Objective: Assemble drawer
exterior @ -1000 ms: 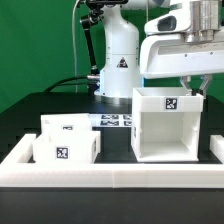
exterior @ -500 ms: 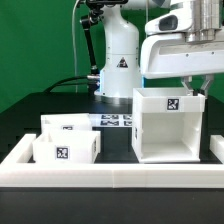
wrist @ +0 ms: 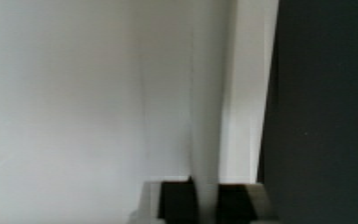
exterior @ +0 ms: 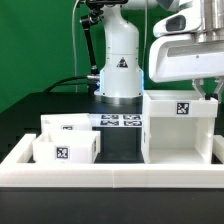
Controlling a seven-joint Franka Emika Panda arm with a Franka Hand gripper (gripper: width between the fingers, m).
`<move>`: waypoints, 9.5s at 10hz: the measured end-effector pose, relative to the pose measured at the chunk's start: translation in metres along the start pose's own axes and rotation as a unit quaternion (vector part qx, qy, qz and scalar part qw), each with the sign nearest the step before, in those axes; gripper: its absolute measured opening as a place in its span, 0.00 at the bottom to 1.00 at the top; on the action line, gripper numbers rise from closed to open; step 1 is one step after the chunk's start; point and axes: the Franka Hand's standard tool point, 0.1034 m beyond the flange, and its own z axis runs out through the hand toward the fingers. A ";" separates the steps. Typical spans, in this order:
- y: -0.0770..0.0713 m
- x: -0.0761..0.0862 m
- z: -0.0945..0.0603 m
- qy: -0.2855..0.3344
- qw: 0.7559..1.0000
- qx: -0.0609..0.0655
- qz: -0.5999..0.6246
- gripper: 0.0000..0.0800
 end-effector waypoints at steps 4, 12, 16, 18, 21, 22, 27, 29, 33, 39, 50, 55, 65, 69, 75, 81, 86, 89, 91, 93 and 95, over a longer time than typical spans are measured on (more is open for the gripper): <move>-0.004 0.000 -0.002 0.001 0.998 0.003 0.068 0.05; 0.003 0.029 0.003 0.033 0.949 0.031 0.311 0.06; 0.012 0.030 0.003 0.031 0.918 0.032 0.394 0.07; 0.020 0.036 0.003 0.029 0.896 0.038 0.441 0.07; 0.024 0.040 0.003 0.022 0.856 0.047 0.515 0.07; 0.025 0.040 0.003 0.020 0.845 0.050 0.532 0.07; 0.031 0.052 0.004 0.019 0.743 0.058 0.667 0.07; 0.031 0.059 0.005 0.016 0.686 0.054 0.726 0.07; 0.031 0.058 0.005 0.006 0.706 0.046 0.706 0.07; 0.037 0.059 -0.021 0.010 0.801 0.050 0.597 0.80; 0.049 0.049 -0.031 0.006 0.967 0.022 0.254 0.81; 0.114 0.021 -0.019 0.018 0.997 -0.003 0.077 0.81; 0.193 -0.011 0.000 -0.043 0.996 -0.002 0.081 0.81; 0.199 -0.036 0.024 -0.073 0.992 -0.004 0.100 0.81; 0.207 -0.050 0.040 -0.063 0.995 -0.018 0.081 0.81; 0.214 -0.075 0.070 -0.056 0.995 -0.038 0.075 0.81; 0.211 -0.074 0.070 -0.056 0.995 -0.038 0.071 0.26; 0.211 -0.074 0.070 -0.056 0.995 -0.038 0.071 0.05; 0.211 -0.074 0.070 -0.056 0.995 -0.038 0.071 0.05; 0.211 -0.074 0.070 -0.056 0.995 -0.038 0.071 0.05; 0.197 -0.069 0.062 -0.064 0.996 -0.032 0.048 0.05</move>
Offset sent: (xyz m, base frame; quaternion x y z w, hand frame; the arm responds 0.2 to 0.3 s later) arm 0.0000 0.0000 0.0000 0.0000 0.0000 0.1938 0.9810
